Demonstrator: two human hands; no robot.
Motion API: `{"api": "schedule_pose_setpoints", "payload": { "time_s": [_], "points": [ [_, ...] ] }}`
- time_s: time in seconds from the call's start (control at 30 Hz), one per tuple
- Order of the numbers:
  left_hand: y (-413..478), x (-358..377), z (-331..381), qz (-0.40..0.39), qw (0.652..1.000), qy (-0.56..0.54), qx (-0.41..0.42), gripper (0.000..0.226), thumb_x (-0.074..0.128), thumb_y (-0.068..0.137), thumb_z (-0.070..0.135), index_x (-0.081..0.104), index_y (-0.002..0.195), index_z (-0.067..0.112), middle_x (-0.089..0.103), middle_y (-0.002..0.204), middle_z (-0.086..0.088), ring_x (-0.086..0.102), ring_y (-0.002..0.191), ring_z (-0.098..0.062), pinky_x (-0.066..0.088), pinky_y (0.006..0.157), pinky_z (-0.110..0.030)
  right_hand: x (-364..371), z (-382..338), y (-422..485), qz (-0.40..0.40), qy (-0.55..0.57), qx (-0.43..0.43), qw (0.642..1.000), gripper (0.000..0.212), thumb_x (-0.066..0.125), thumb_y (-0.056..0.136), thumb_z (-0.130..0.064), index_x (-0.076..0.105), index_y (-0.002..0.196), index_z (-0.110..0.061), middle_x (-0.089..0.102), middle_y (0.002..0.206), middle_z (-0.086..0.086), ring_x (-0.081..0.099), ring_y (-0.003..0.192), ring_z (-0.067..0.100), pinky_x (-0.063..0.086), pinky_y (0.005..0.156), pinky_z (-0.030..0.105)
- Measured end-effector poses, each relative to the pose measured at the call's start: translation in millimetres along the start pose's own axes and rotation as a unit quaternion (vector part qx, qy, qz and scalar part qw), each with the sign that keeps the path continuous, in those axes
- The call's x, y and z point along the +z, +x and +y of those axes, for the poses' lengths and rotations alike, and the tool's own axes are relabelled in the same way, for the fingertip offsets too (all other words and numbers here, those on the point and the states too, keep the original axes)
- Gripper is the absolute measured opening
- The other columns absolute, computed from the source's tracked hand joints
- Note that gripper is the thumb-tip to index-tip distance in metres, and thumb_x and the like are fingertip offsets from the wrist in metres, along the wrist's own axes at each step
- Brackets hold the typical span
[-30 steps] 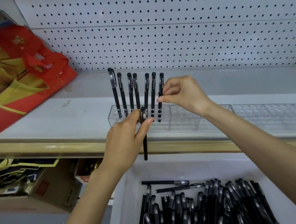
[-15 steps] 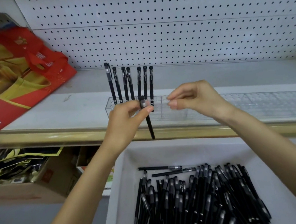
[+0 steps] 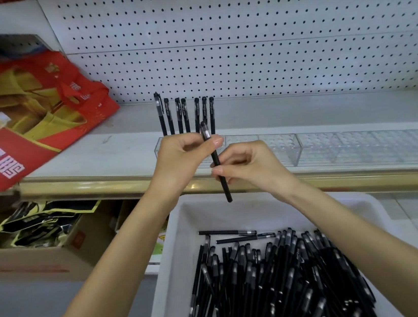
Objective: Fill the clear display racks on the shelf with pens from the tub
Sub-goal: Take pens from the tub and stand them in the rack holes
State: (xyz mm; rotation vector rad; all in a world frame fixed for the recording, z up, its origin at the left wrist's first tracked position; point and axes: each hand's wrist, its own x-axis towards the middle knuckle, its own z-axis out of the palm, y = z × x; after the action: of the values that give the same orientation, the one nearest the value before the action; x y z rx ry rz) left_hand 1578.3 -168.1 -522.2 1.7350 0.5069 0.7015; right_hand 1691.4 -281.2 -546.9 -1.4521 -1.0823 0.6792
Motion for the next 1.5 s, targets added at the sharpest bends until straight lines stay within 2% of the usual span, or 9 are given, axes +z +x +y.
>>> {"api": "schedule_pose_setpoints", "payload": {
  "time_s": [0.1, 0.2, 0.3, 0.4, 0.57, 0.87, 1.07, 1.3, 1.5],
  "points": [
    [-2, -2, 2, -0.018, 1.0, 0.015, -0.003, 0.03, 0.069, 0.084, 0.03, 0.072, 0.088, 0.001, 0.07, 0.091, -0.02, 0.063, 0.084, -0.012, 0.048, 0.087, -0.03, -2, -1, -2, -0.011, 0.012, 0.011, 1.0, 0.007, 0.069, 0.082, -0.004, 0.069, 0.088, -0.002, 0.073, 0.076, 0.003, 0.069, 0.072, 0.016, 0.055, 0.061, 0.022],
    [-2, -8, -8, -0.007, 0.992, 0.121, 0.035, 0.019, 0.058, 0.091, 0.039, 0.07, 0.098, 0.025, 0.07, 0.094, 0.015, 0.063, 0.094, 0.004, 0.049, 0.093, -0.024, -15, -3, 0, 0.015, 0.028, 0.035, 0.999, 0.008, 0.066, 0.084, -0.001, 0.067, 0.092, -0.003, 0.074, 0.077, 0.004, 0.071, 0.074, 0.017, 0.056, 0.061, 0.022],
    [-1, -15, -32, -0.005, 0.913, 0.39, 0.123, 0.047, 0.041, 0.094, 0.055, 0.061, 0.124, 0.025, 0.063, 0.125, 0.008, 0.057, 0.116, -0.01, 0.045, 0.096, -0.032, -37, -7, 12, 0.072, 0.029, 0.028, 0.997, 0.01, 0.061, 0.088, 0.002, 0.059, 0.094, -0.006, 0.073, 0.076, 0.006, 0.072, 0.074, 0.019, 0.058, 0.064, 0.026],
    [4, -9, -50, -0.066, 0.853, 0.493, 0.158, 0.068, 0.022, 0.092, 0.063, 0.042, 0.142, 0.022, 0.043, 0.147, 0.0, 0.04, 0.135, -0.017, 0.025, 0.11, -0.031, -55, -12, 34, 0.128, 0.006, 0.013, 0.992, 0.014, 0.054, 0.093, 0.003, 0.051, 0.105, 0.001, 0.071, 0.082, 0.012, 0.071, 0.076, 0.015, 0.058, 0.065, 0.027],
    [10, 2, -64, -0.1, 0.826, 0.532, 0.157, 0.079, 0.007, 0.088, 0.066, 0.029, 0.149, 0.021, 0.029, 0.155, 0.0, 0.021, 0.144, -0.015, 0.002, 0.115, -0.026, -64, -11, 72, 0.151, -0.066, -0.017, 0.986, 0.013, 0.054, 0.094, -0.001, 0.047, 0.095, -0.012, 0.071, 0.085, 0.006, 0.07, 0.089, 0.02, 0.058, 0.077, 0.031],
    [12, 6, -74, -0.099, 0.814, 0.55, 0.157, 0.068, 0.023, 0.094, 0.058, 0.044, 0.141, 0.013, 0.046, 0.144, -0.006, 0.037, 0.137, -0.022, 0.019, 0.115, -0.038, -44, 14, 98, 0.118, -0.182, -0.028, 0.976, 0.013, 0.059, 0.093, -0.009, 0.048, 0.098, -0.011, 0.069, 0.094, 0.01, 0.07, 0.085, 0.019, 0.058, 0.079, 0.033],
    [13, 6, -75, -0.096, 0.83, 0.523, 0.166, 0.067, 0.024, 0.094, 0.057, 0.041, 0.142, 0.013, 0.046, 0.144, -0.004, 0.036, 0.136, -0.02, 0.022, 0.116, -0.039, -42, 29, 90, 0.088, -0.29, -0.019, 0.953, 0.016, 0.063, 0.091, -0.016, 0.048, 0.096, -0.017, 0.059, 0.092, -0.005, 0.066, 0.083, 0.017, 0.052, 0.084, 0.034],
    [14, 6, -77, -0.102, 0.845, 0.499, 0.166, 0.077, 0.019, 0.091, 0.063, 0.032, 0.146, 0.012, 0.038, 0.148, -0.003, 0.025, 0.139, -0.017, 0.015, 0.119, -0.038, -45, 42, 88, 0.084, -0.341, -0.012, 0.936, 0.022, 0.066, 0.09, -0.024, 0.044, 0.089, -0.024, 0.071, 0.099, 0.002, 0.065, 0.1, 0.02, 0.05, 0.088, 0.041],
    [15, 3, -72, -0.129, 0.842, 0.504, 0.146, 0.078, 0.017, 0.09, 0.064, 0.02, 0.151, 0.015, 0.024, 0.155, -0.003, 0.016, 0.144, -0.016, 0.004, 0.12, -0.034, -47, 38, 92, 0.076, -0.339, -0.002, 0.938, 0.014, 0.068, 0.087, -0.024, 0.055, 0.089, -0.021, 0.065, 0.087, -0.006, 0.066, 0.091, 0.018, 0.051, 0.088, 0.041]
  ]
}}
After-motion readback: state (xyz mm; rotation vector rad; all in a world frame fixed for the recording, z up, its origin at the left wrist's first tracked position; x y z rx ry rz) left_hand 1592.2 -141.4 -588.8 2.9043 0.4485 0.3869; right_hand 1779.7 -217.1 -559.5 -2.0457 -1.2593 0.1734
